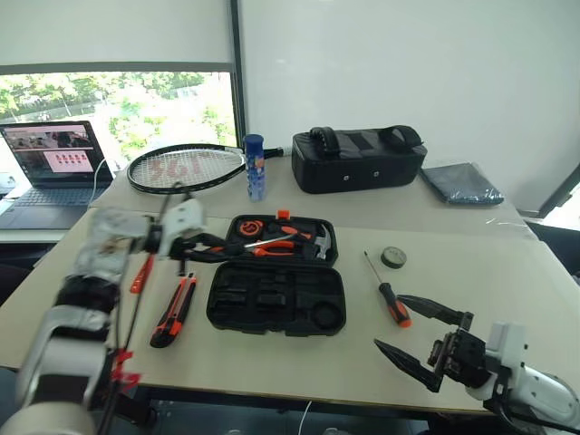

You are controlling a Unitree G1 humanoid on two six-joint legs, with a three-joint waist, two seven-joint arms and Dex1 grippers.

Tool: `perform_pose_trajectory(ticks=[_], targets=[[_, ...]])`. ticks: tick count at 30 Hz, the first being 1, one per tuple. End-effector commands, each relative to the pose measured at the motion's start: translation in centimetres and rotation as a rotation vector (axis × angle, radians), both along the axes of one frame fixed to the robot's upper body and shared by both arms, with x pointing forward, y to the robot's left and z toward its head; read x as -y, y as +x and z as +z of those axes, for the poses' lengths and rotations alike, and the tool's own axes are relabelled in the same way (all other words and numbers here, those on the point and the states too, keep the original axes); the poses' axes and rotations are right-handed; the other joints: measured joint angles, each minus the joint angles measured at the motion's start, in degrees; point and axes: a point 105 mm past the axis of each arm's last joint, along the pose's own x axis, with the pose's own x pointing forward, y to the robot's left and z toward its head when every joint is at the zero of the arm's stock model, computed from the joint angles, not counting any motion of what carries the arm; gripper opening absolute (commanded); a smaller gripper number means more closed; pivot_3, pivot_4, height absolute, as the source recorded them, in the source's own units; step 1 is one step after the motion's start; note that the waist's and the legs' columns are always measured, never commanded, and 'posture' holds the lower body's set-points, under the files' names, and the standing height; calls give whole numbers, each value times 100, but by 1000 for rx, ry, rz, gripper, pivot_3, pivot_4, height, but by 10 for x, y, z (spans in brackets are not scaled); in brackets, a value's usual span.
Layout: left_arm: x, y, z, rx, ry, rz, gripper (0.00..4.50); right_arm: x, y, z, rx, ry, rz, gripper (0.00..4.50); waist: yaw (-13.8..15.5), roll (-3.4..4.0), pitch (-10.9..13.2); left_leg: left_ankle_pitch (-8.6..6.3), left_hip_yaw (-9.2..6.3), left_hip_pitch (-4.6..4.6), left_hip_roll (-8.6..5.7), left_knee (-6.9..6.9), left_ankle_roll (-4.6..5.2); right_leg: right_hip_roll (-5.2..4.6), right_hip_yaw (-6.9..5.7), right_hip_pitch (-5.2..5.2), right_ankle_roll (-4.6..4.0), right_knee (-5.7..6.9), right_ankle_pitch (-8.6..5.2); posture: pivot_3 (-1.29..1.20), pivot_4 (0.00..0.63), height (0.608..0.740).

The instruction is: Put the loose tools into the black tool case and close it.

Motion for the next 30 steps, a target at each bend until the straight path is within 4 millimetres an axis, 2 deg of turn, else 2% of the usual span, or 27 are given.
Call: perform_pose_trajectory(ticks=[1, 4, 9, 15, 30], targets=[[15, 8, -8, 47, 137, -62, 884, -9, -8, 14, 70, 10, -6, 4500, -91, 3, -1, -1, 0, 1, -1, 0, 2, -1, 4, 1, 1, 0, 0, 0, 150, 740], [24, 11, -20, 33, 206, -92, 884, -12, -12, 13, 70, 16, -27, 4500, -140, 4, 0, -3, -4, 1, -1, -1, 6, 3, 6, 0, 1, 1, -1, 0, 150, 740], [19, 13, -32, 3, 278, -72, 884, -13, -15, 13, 71, 21, -64, 4500, -174, 4, 1, -3, -5, -3, -2, 1, 5, 2, 4, -1, 4, 1, -1, 0, 150, 740], [10, 14, -40, -17, 297, -33, 884, -16, -16, 14, 73, 23, -78, 4500, -173, 5, 2, -3, -6, 11, -2, 6, 5, 1, 3, 19, 28, 0, -10, 0, 150, 740], [-6, -2, -50, -92, 283, -48, 884, -13, -13, 7, 63, 15, -72, 4500, -205, 7, 1, -4, -5, 20, 0, 3, 7, 1, 4, 28, 23, -5, -8, 0, 150, 740]])
